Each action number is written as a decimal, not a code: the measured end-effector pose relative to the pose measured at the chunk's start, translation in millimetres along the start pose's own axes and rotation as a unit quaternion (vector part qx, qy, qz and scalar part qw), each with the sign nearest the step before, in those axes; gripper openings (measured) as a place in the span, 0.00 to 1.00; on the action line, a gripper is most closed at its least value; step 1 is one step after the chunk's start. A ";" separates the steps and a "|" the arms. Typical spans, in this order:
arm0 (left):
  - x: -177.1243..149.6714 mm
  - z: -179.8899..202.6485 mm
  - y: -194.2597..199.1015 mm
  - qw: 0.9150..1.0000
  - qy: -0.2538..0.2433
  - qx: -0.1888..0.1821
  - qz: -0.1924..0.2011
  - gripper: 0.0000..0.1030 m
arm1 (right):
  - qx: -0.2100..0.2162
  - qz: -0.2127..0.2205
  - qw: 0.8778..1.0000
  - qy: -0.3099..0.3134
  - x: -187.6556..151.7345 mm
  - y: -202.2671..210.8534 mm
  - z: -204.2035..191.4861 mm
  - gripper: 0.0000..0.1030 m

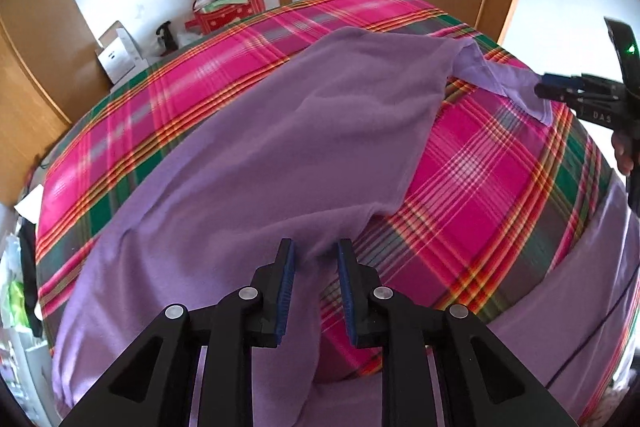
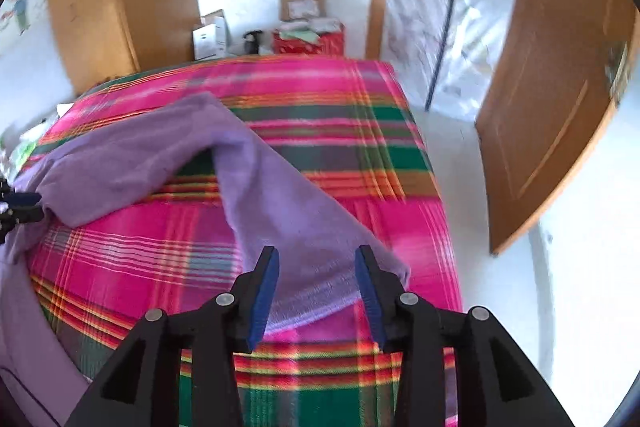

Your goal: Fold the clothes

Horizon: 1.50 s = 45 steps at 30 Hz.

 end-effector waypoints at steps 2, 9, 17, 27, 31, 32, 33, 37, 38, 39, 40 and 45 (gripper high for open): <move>2.6 2.5 -2.7 1.000 -0.003 0.006 -0.001 0.22 | -0.008 0.007 1.000 0.002 0.2 -0.4 3.7 0.39; -0.3 -2.2 -12.6 0.999 0.000 0.027 -0.022 0.22 | 0.001 0.034 0.995 -0.094 3.3 3.5 43.1 0.43; 2.3 -0.7 -16.3 0.999 0.009 0.029 -0.027 0.22 | 0.024 0.068 0.994 -0.083 -8.1 29.1 31.4 0.45; 9.7 11.8 -16.4 0.999 -0.007 0.044 -0.016 0.22 | -0.022 0.024 0.995 0.089 -26.3 12.8 -27.7 0.45; 10.1 12.5 -20.3 0.999 -0.003 0.043 -0.020 0.22 | -0.053 0.006 0.993 0.109 -26.3 0.9 -23.7 0.45; 10.2 11.9 -21.4 0.999 0.000 0.041 -0.021 0.22 | -0.057 0.004 0.992 0.111 -25.7 -0.6 -21.8 0.45; 10.3 11.5 -21.9 0.999 0.001 0.040 -0.022 0.22 | -0.057 0.005 0.992 0.110 -24.9 -1.2 -19.7 0.45; 10.4 11.2 -23.3 0.999 0.004 0.039 -0.022 0.22 | -0.065 0.006 0.992 0.111 -22.4 -2.9 -12.8 0.35; 10.6 11.0 -23.7 0.999 0.005 0.038 -0.023 0.22 | -0.067 0.007 0.991 0.112 -21.9 -3.6 -11.4 0.27; 10.8 10.9 -24.8 0.999 0.006 0.037 -0.023 0.22 | -0.065 0.009 0.992 0.111 -21.3 -3.5 -10.8 0.20; 11.2 10.2 -26.5 0.999 0.008 0.037 -0.024 0.22 | -0.062 0.011 0.992 0.110 -20.4 -3.1 -10.8 0.18; 9.9 10.9 -29.6 0.999 0.009 0.036 -0.025 0.22 | -0.054 0.031 0.994 0.091 -13.9 4.8 -5.9 0.05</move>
Point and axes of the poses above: each gripper's, at about its wrist camera, not at the fingertips, and y roughly against the way its jaws point, z to its right, x to its top, the point moved 8 cm from there along -y, roughly the way its jaws point, and after that the axes turned 6 degrees about x, right-handed, at the moved point
